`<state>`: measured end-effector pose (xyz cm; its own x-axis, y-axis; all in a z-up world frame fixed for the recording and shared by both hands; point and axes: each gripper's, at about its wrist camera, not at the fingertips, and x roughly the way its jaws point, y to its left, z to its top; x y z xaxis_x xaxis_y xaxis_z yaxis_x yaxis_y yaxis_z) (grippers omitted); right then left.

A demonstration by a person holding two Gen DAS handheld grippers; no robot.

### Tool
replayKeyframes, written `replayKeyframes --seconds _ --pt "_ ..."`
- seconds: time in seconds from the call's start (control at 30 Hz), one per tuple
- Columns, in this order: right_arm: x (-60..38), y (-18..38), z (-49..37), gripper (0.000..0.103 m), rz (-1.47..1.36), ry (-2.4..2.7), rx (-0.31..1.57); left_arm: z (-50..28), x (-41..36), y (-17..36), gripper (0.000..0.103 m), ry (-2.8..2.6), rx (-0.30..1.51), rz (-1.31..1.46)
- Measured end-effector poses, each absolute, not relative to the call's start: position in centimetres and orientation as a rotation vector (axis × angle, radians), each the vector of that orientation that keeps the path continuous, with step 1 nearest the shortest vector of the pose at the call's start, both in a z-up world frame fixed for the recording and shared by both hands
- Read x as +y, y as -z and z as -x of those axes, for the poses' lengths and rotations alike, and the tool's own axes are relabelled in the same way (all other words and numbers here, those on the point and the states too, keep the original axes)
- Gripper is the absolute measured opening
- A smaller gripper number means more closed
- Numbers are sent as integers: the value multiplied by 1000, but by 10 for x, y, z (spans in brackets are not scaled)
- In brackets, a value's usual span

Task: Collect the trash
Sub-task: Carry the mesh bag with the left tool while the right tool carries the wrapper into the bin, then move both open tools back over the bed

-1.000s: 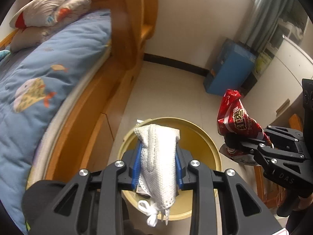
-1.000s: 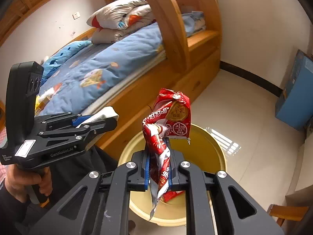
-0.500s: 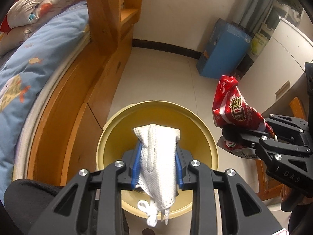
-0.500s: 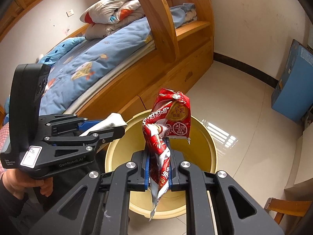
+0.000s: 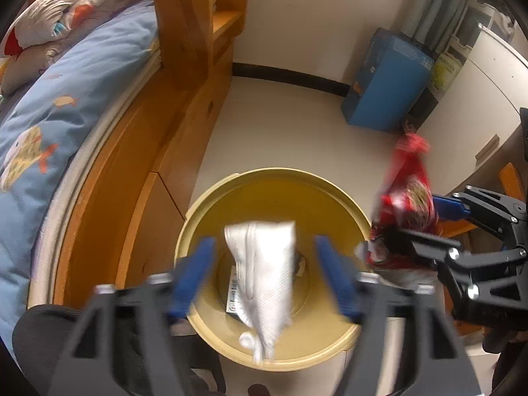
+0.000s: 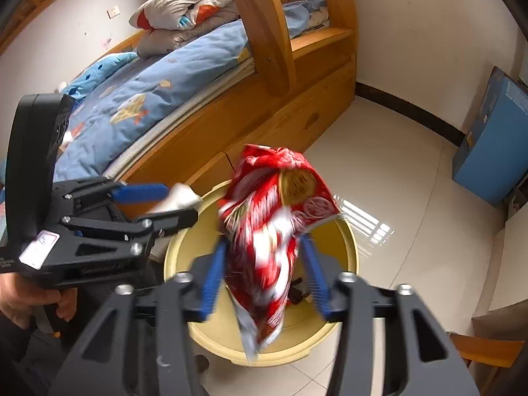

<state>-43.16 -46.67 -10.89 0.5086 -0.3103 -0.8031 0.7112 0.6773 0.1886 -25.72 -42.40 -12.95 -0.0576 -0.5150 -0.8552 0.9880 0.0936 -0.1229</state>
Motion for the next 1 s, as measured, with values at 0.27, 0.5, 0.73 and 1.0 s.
replayKeyframes --seconds 0.27,0.5,0.73,1.0 --pt "-467 111 433 53 -568 642 825 252 -423 126 81 1391 922 -664" --pt "-466 113 428 53 -566 627 845 248 -421 127 81 1383 928 -652" --pt "-463 110 422 53 -553 619 850 240 -418 125 81 1374 931 -627" --pt "-456 92 407 53 -497 596 818 223 -404 108 81 1345 888 -576"
